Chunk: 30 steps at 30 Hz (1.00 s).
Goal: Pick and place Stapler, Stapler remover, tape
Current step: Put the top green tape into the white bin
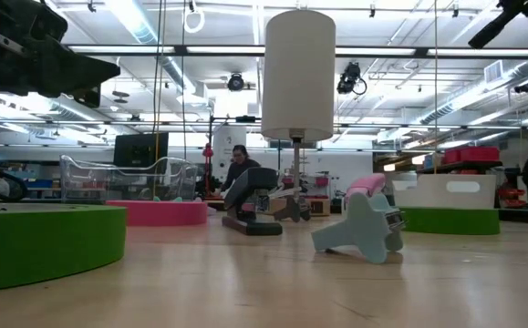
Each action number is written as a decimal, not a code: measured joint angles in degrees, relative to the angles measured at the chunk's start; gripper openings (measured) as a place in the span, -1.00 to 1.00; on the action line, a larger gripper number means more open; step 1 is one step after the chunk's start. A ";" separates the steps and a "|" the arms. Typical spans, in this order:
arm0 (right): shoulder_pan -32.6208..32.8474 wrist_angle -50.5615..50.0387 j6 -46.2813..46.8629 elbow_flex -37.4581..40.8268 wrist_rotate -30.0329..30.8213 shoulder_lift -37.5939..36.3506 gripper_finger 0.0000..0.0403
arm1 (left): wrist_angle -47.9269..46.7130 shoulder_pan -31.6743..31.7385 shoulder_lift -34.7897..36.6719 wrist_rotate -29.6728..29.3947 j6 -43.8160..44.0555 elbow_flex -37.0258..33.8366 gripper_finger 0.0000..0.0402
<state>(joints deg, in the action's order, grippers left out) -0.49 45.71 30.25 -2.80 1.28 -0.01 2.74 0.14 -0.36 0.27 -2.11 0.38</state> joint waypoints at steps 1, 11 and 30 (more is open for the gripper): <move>0.00 -0.51 -0.08 -0.59 0.27 0.00 -0.89 | 0.02 -0.01 0.01 0.00 0.00 0.01 -0.99; 0.00 -6.16 -0.67 -10.21 2.95 0.27 -0.90 | 0.01 0.00 0.01 -0.01 0.00 0.01 -0.99; 0.00 -26.11 -4.42 -36.16 3.23 16.53 -0.90 | 0.02 0.00 0.00 -0.02 -0.02 0.00 -0.99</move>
<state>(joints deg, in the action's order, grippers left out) -0.49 19.60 25.83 -38.96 4.51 16.52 2.76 0.14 -0.36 0.25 -2.13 0.39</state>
